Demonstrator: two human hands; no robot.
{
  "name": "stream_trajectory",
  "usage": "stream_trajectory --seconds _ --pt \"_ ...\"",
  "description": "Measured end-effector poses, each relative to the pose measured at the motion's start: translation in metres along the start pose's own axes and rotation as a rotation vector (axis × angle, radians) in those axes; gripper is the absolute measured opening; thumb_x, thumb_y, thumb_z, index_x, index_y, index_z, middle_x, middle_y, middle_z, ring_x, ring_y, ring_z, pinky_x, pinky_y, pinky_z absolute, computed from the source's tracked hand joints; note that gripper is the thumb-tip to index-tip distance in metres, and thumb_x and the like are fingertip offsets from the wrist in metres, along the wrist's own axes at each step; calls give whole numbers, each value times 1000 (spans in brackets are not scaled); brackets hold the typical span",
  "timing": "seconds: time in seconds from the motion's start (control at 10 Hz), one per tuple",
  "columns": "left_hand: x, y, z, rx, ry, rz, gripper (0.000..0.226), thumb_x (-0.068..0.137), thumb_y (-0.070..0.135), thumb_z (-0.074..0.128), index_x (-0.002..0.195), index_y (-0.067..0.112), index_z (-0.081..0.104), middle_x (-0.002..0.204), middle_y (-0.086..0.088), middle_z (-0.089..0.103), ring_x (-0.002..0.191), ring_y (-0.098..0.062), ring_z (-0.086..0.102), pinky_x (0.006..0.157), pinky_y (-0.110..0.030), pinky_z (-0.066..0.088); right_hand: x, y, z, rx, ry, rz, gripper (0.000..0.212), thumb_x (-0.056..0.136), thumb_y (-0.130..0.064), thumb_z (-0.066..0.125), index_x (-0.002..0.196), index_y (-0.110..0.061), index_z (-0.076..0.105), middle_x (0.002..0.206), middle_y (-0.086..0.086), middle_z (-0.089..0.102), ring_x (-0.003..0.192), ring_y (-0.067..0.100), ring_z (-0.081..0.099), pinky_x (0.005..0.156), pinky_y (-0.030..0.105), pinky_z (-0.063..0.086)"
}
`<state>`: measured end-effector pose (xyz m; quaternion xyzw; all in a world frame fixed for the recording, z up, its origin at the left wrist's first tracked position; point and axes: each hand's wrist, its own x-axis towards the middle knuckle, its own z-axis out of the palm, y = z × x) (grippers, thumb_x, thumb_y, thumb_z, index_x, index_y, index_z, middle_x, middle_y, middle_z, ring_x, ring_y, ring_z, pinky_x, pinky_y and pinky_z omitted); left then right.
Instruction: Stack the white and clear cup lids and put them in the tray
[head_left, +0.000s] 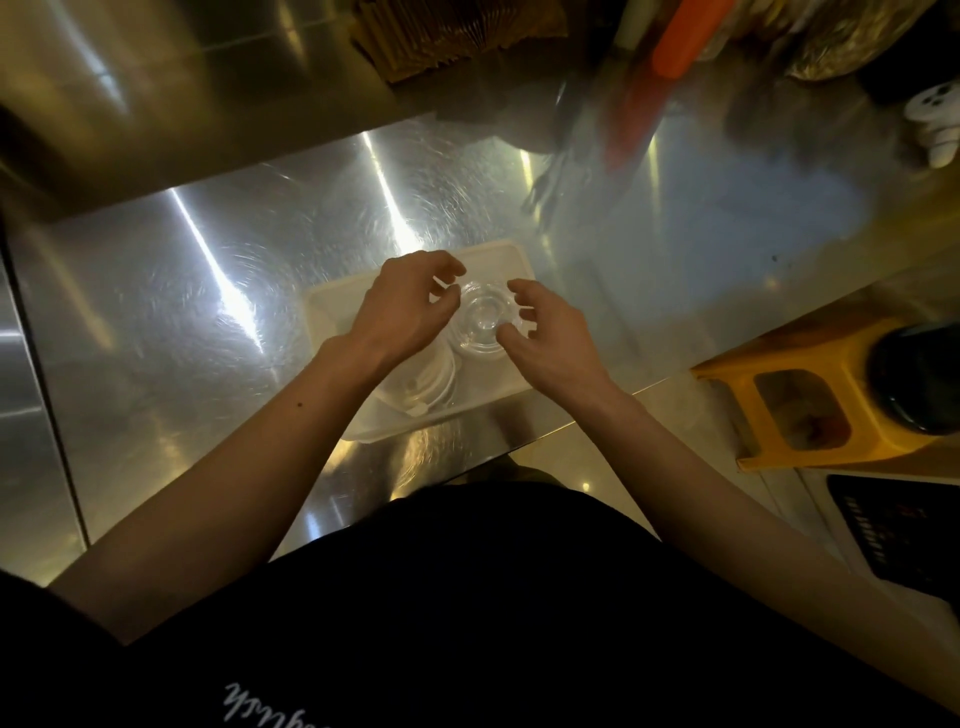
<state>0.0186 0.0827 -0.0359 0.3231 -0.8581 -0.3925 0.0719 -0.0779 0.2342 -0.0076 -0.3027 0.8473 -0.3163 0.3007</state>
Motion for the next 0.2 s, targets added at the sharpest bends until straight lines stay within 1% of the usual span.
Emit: stream_trajectory --seconds 0.1,0.2 --pt "-11 -4 -5 11 60 50 28 90 32 55 113 21 67 109 1 70 93 -12 65 87 -40 55 3 -2 0 -48 -8 -63 54 89 -21 59 141 -14 48 137 12 58 123 25 57 105 37 45" --pt "-24 -9 -16 68 150 86 31 94 34 53 119 20 64 116 -1 67 102 -16 64 91 -31 49 10 -8 2 -130 4 -137 52 91 -22 58 142 -15 46 138 11 57 124 25 55 99 26 37"
